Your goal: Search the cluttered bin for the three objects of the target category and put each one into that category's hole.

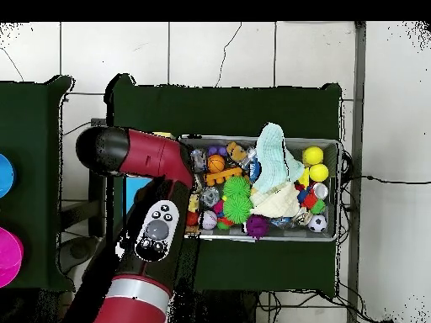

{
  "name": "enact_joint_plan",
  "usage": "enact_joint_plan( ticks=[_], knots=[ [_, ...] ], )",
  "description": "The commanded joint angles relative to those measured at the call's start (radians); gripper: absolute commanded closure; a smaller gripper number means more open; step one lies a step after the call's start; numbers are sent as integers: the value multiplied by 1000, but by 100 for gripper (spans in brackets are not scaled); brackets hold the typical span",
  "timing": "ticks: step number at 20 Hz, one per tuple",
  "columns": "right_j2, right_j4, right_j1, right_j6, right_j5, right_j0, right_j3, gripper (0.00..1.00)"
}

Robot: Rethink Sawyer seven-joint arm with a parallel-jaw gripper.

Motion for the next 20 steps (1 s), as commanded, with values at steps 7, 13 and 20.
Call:
enact_joint_plan(
  ticks=[7, 13, 20],
  knots=[
    [89, 5, 227, 188, -156, -69, -16, 100],
    [120, -12, 256, 119, -238, -107, -23, 100],
    [174, -18, 265, 71, -297, -143, -24, 100]
  ],
)
